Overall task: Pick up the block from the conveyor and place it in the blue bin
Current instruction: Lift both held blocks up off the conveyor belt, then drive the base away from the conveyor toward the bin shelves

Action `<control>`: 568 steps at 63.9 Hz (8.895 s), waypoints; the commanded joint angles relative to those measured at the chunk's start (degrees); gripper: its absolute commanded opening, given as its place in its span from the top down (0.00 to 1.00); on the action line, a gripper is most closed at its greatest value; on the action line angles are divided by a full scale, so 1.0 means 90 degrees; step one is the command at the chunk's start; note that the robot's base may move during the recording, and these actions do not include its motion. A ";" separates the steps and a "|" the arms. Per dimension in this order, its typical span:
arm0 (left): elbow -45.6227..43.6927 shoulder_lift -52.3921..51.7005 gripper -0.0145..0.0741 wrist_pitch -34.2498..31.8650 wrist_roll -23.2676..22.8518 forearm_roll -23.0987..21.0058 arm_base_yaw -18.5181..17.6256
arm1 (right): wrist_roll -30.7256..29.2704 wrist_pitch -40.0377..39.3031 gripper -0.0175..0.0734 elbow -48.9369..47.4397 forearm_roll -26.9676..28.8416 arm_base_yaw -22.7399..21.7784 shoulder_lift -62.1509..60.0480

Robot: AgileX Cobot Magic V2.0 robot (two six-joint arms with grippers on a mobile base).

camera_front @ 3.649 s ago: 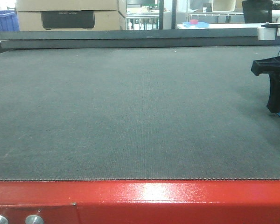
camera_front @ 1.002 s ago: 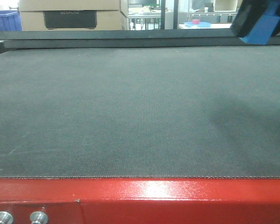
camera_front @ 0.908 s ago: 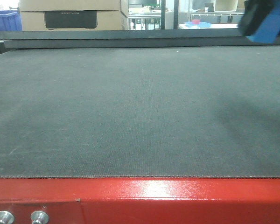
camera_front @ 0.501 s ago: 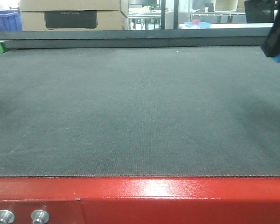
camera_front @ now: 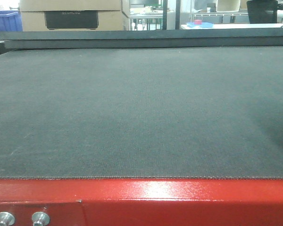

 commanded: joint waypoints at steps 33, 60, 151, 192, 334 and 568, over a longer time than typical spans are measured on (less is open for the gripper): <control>0.0097 -0.2262 0.96 -0.0716 -0.0065 -0.0028 -0.0044 | -0.0114 -0.0213 0.98 -0.0081 -0.0070 -0.0012 -0.2608; 0.0097 -0.2324 0.96 -0.0925 -0.0065 -0.0014 -0.0044 | -0.0114 -0.0270 0.98 -0.0081 -0.0070 -0.0012 -0.2706; 0.0097 -0.2324 0.96 -0.1035 -0.0065 -0.0014 -0.0044 | -0.0114 -0.0307 0.98 -0.0081 -0.0070 -0.0012 -0.2706; 0.0097 -0.2324 0.96 -0.1035 -0.0065 -0.0014 -0.0044 | -0.0114 -0.0307 0.98 -0.0081 -0.0070 -0.0012 -0.2706; 0.0097 -0.2324 0.96 -0.1048 -0.0065 -0.0003 -0.0044 | -0.0114 -0.0318 0.98 -0.0081 -0.0070 -0.0012 -0.2706; 0.0097 -0.2324 0.96 -0.1062 -0.0065 -0.0006 -0.0044 | -0.0114 -0.0358 0.98 -0.0081 -0.0070 0.0025 -0.2706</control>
